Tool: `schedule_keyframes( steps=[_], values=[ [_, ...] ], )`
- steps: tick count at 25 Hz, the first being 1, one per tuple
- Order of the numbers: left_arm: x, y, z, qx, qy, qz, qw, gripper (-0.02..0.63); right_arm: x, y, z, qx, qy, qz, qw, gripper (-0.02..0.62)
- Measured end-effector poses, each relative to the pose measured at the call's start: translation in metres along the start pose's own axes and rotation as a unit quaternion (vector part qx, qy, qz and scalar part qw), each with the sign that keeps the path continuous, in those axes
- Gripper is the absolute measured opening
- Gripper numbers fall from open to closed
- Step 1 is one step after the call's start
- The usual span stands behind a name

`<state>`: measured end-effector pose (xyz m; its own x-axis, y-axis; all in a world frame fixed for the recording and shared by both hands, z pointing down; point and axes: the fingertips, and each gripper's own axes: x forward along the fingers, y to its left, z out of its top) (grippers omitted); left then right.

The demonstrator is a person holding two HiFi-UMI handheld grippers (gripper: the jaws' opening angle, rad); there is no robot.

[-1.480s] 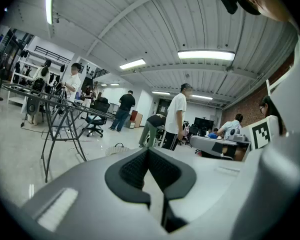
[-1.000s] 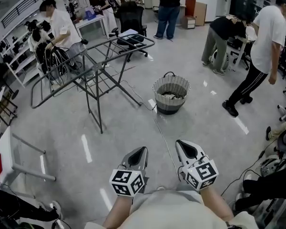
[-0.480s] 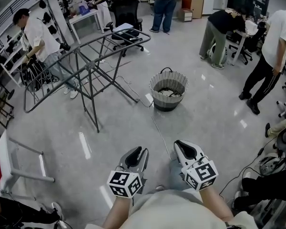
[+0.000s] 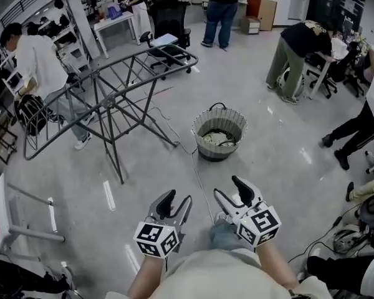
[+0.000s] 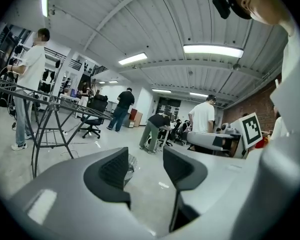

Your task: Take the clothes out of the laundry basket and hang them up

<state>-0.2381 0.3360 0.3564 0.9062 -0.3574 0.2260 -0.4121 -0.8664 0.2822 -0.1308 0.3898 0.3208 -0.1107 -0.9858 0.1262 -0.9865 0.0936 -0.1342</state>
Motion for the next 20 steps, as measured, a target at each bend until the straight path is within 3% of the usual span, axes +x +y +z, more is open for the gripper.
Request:
schedule_keyframes(
  steps=[6,11,20],
  values=[
    [0.069,-0.005,0.045,-0.01,-0.014,0.012,0.9998,0.221,0.025,-0.073,0.039,0.003,-0.01,0.019,1.0,0.319],
    [0.13,-0.003,0.074,-0.009,-0.028,0.017,0.9994,0.224,0.05,-0.134,0.063,0.004,-0.021,0.027,0.999,0.322],
    [0.203,0.004,0.073,-0.034,-0.024,0.03,0.9987,0.224,0.08,-0.2,0.048,0.022,0.004,0.037,0.999,0.322]
  ],
)
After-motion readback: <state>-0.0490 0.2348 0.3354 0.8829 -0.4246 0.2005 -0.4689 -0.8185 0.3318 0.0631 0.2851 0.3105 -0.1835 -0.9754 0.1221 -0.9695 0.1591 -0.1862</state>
